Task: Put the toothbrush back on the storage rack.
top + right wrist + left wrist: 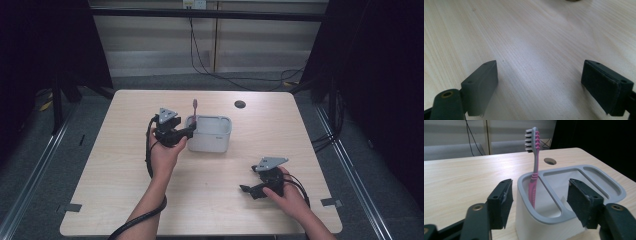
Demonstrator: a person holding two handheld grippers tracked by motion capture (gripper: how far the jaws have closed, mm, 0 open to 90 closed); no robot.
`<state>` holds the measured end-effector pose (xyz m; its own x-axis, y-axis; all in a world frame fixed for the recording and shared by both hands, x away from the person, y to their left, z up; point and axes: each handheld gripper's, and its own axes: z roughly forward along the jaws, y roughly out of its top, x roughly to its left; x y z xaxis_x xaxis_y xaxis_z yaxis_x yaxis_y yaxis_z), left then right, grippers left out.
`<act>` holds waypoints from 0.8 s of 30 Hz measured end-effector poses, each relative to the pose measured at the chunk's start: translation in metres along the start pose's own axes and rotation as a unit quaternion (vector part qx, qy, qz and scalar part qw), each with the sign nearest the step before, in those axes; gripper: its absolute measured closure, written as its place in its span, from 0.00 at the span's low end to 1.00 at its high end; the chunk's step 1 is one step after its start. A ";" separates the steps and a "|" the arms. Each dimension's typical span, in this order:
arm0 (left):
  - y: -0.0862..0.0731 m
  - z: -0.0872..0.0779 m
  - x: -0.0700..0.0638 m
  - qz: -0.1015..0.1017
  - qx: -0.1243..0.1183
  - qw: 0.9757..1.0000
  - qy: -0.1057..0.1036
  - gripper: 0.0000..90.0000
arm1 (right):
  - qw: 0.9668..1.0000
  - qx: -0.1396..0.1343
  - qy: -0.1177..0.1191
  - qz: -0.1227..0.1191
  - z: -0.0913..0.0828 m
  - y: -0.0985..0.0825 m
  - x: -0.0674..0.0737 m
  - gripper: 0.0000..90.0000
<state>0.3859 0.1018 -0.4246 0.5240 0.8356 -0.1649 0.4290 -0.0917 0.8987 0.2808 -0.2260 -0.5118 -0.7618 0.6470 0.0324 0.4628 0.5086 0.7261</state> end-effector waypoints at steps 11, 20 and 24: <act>0.000 -0.006 0.001 0.012 0.007 0.999 -0.029 0.31 | 1.000 0.000 0.000 0.001 0.000 0.000 0.000 0.15; -0.002 -0.014 0.009 0.015 0.006 0.999 -0.041 0.26 | 1.000 0.000 0.000 0.000 0.000 0.000 0.000 0.15; -0.003 -0.019 0.013 0.016 0.005 0.999 -0.047 0.25 | 1.000 0.000 0.000 0.000 0.000 0.000 0.000 0.15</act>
<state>0.3773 0.1230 -0.4222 0.6045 0.7775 -0.1737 0.4172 -0.1231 0.9005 0.2807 -0.2260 -0.5118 -0.7614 0.6474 0.0325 0.4632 0.5084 0.7259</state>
